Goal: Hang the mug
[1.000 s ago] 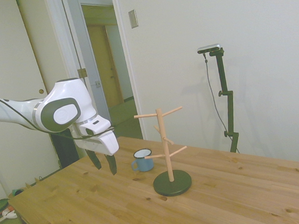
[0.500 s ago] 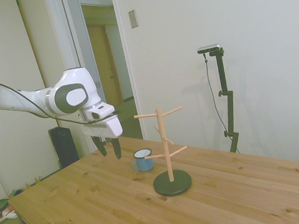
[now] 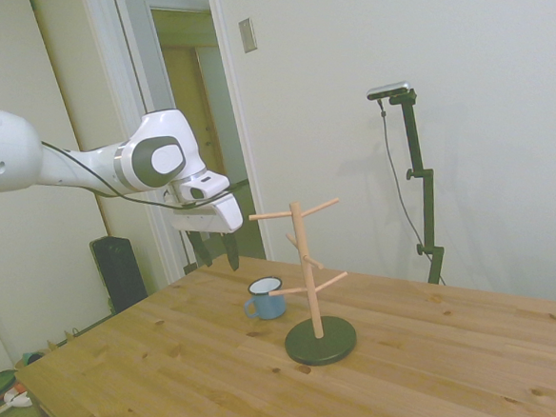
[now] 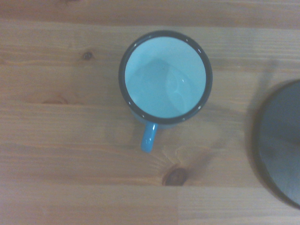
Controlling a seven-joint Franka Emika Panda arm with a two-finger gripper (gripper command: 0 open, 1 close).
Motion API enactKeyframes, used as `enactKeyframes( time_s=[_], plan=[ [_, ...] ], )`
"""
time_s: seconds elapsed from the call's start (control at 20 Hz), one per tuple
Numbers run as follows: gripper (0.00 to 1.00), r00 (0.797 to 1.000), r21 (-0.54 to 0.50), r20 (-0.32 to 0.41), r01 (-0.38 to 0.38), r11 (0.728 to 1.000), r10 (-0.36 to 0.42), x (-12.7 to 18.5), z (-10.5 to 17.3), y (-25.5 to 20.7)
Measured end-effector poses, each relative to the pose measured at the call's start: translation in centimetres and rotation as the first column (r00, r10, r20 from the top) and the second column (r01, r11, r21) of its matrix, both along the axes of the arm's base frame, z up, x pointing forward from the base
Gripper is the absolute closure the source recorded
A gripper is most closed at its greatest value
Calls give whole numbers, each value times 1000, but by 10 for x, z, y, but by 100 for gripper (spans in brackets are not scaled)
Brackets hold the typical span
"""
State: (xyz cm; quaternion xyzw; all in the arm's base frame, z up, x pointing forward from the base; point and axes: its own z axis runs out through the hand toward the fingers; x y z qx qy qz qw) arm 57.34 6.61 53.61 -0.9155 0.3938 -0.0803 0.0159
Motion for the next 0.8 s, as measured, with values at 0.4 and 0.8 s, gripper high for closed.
enactKeyframes(
  time_s=[0.4,0.8],
  plan=[
    [0,1000,-9,-25,5,1000,-5,58,-8,35],
    [0,998,-20,-66,-7,1000,6,90,-57,59]
  ],
)
